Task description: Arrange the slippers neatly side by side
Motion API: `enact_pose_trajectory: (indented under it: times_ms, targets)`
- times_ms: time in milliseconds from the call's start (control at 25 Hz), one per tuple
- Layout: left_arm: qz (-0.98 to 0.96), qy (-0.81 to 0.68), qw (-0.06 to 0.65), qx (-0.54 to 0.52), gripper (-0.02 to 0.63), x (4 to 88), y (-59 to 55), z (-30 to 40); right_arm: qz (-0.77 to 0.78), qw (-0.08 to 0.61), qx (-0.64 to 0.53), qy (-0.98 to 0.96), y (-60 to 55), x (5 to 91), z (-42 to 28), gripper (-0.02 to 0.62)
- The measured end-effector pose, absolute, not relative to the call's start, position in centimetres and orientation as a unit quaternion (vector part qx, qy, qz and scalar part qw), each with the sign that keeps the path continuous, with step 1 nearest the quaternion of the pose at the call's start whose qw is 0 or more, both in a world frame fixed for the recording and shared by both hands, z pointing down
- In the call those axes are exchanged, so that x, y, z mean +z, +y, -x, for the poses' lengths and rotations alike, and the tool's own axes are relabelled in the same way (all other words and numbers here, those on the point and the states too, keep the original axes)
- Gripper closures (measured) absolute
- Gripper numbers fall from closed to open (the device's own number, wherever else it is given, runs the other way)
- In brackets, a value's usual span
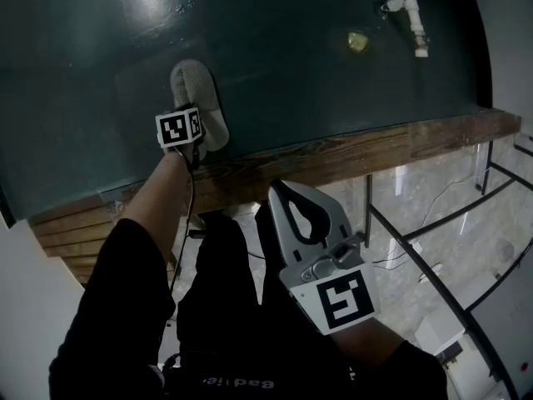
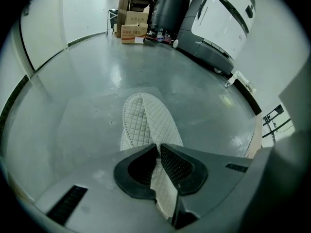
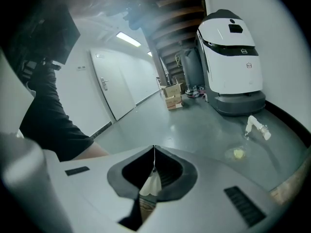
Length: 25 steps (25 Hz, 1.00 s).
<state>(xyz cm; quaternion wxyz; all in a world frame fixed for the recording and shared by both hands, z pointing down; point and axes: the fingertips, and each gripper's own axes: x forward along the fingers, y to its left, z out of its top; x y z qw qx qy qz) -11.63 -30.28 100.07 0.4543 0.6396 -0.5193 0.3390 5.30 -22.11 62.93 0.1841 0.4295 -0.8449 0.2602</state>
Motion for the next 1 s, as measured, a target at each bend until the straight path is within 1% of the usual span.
enact_pose_trajectory:
  times_ms: [160, 480, 760, 1000]
  targets:
    - [-0.648, -0.511, 0.453, 0.337, 0.590, 99.5, -30.2, 11.6, -0.428, 0.173, 0.253, -0.851, -23.2, 62.5, -3.7, 0.595]
    - [-0.660, -0.506, 0.453, 0.322, 0.594, 95.9, -29.7, 12.0, -0.419, 0.161, 0.251, -0.857, -23.6, 61.4, -1.4, 0.595]
    - [-0.660, -0.500, 0.438, 0.350, 0.594, 94.0, -28.7, 17.0, -0.413, 0.146, 0.254, -0.862, -24.7, 61.0, 1.5, 0.595]
    - [-0.667, -0.462, 0.400, 0.426, 0.594, 95.6, -27.1, 22.1, -0.410, 0.147, 0.249, -0.865, -24.7, 62.3, 3.7, 0.595]
